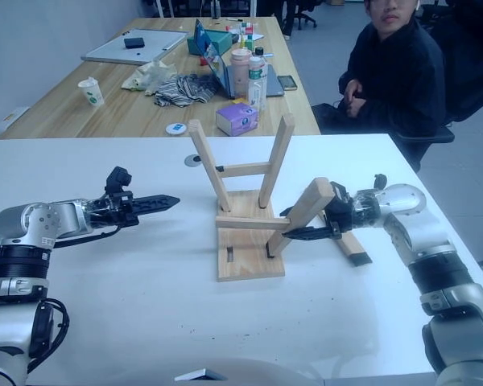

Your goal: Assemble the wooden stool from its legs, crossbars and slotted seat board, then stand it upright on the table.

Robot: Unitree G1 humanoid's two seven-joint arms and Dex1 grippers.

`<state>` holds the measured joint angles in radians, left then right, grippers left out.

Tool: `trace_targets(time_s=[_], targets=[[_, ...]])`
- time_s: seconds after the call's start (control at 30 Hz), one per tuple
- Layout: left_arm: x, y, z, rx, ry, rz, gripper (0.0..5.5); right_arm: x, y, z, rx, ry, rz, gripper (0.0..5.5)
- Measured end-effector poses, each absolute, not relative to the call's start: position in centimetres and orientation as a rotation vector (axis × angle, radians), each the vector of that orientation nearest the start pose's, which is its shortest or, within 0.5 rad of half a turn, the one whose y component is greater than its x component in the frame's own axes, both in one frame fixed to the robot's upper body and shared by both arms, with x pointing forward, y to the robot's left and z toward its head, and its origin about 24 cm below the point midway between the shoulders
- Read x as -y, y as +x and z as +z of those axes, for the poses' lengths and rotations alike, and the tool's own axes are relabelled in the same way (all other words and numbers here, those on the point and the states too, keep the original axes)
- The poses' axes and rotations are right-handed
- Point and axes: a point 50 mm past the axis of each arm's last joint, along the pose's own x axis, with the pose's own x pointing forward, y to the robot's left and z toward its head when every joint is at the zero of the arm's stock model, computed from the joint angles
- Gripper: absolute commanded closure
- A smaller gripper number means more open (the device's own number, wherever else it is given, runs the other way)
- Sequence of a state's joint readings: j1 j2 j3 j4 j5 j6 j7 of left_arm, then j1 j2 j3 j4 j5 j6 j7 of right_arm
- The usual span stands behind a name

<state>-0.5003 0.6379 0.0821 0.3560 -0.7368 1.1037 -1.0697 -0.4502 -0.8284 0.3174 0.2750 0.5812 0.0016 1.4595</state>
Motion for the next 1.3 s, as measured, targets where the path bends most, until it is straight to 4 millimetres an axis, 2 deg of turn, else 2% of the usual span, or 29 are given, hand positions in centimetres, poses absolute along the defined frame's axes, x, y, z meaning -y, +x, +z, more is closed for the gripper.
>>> trace_targets(time_s=[0.27,0.5,1.0,1.07,1.1,1.13,1.17,1.23,1.27,1.3], targets=[[-22.3,29.0,9.5,-0.672,-0.658,-0.978,1.15,20.7,28.3,11.4,-0.229,-0.249,1.582,3.47],[-22.3,29.0,9.4,-0.676,-0.661,-0.976,1.15,19.5,29.5,11.2,-0.259,-0.193,1.6,3.47],[-22.3,29.0,9.4,-0.676,-0.661,-0.974,1.15,18.7,27.7,10.0,-0.12,-0.272,1.559,3.47],[-22.3,29.0,9.4,-0.676,-0.661,-0.974,1.15,18.6,27.7,10.0,-0.115,-0.271,1.535,2.83],[-22.3,29.1,9.5,-0.67,-0.658,-0.973,1.15,19.0,27.4,8.0,-0.249,-0.337,1.476,2.71],[-22.4,29.2,9.5,-0.66,-0.649,-0.96,1.15,19.7,26.5,5.2,-0.409,-0.349,1.415,2.51],[-23.0,29.3,9.4,-0.659,-0.629,-0.906,1.15,20.2,25.6,3.9,-0.469,-0.302,1.353,2.4],[-22.8,29.4,9.6,-0.635,-0.628,-0.903,1.15,20.8,25.5,4.8,-0.519,-0.327,1.313,2.03],[-23.1,29.3,9.6,-0.624,-0.629,-0.89,1.15,22.0,25.2,5.0,-0.57,-0.352,1.274,1.87],[-23.4,29.2,9.4,-0.623,-0.634,-0.877,1.15,22.3,25.1,5.5,-0.576,-0.362,1.262,1.69]])
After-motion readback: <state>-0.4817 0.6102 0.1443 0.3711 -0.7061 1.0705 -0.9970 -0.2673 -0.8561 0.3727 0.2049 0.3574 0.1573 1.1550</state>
